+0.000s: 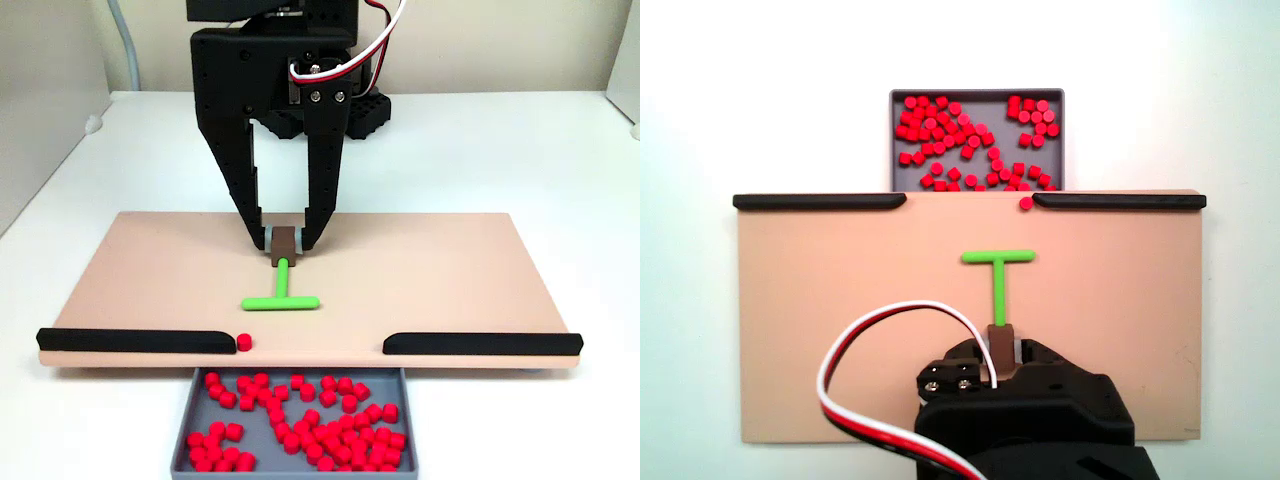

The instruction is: Push granules from bottom to the grey container

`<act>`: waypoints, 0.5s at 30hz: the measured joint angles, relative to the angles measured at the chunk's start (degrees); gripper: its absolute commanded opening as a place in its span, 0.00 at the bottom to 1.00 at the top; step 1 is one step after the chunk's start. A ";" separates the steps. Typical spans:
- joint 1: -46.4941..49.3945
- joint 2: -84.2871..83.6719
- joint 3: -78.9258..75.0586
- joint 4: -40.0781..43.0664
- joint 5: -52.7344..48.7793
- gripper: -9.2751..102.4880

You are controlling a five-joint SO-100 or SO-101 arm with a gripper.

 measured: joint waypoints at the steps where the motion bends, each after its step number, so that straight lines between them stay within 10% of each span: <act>1: 0.00 0.00 0.00 0.00 0.00 0.08; 15: 0.00 -1.49 -1.23 0.00 -0.44 0.08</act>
